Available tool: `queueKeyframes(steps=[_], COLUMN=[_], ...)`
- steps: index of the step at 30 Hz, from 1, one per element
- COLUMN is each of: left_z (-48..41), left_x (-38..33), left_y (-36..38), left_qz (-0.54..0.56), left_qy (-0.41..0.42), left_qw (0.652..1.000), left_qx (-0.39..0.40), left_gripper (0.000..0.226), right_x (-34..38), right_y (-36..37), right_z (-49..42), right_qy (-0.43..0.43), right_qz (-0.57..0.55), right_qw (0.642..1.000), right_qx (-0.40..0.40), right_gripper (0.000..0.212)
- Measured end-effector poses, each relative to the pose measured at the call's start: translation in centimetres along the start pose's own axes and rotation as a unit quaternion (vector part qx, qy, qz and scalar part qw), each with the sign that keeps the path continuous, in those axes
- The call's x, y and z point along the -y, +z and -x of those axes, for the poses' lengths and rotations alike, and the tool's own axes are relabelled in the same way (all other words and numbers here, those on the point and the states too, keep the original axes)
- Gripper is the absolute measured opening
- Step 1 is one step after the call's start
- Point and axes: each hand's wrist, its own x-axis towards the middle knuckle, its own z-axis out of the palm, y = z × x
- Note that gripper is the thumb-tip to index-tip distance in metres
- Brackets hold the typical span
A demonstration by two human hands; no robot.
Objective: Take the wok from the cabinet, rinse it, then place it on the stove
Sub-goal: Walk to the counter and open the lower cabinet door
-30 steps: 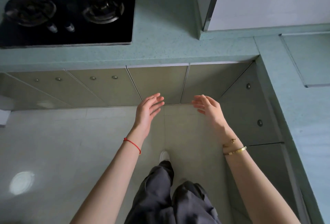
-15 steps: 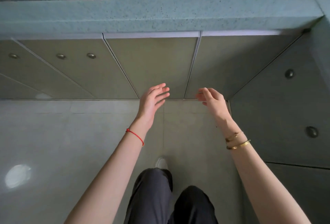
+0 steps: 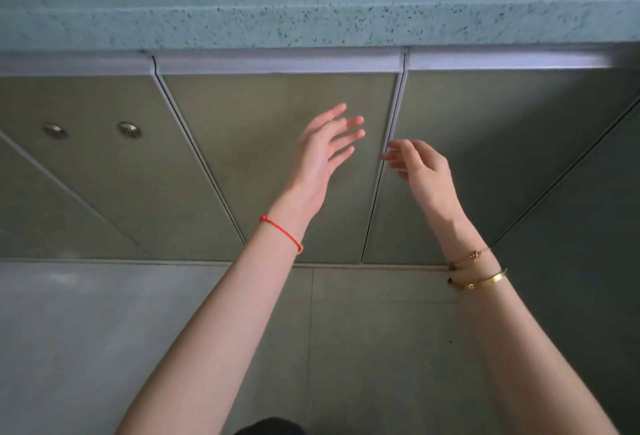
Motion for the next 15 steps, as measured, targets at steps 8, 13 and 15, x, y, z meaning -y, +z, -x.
queueKeyframes(steps=[8, 13, 15], left_z=[-1.0, -1.7, -2.1], left_x=[0.4, -0.6, -1.3], left_y=[1.1, 1.8, 2.2], left_qz=[0.016, 0.036, 0.031], left_qy=[0.060, 0.058, 0.059], left_qw=[0.998, 0.997, 0.998], left_qx=[0.027, 0.023, 0.022], left_gripper=[0.030, 0.044, 0.047], right_x=[0.0, 1.2, 2.0], right_y=[0.3, -0.1, -0.4], right_z=[-0.4, -0.4, -0.7], right_qy=[-0.059, -0.065, -0.070], right_qz=[-0.022, -0.033, -0.034], right_qw=[0.998, 0.997, 0.997], right_qx=[-0.009, -0.021, -0.023], right_gripper=[0.024, 0.024, 0.024])
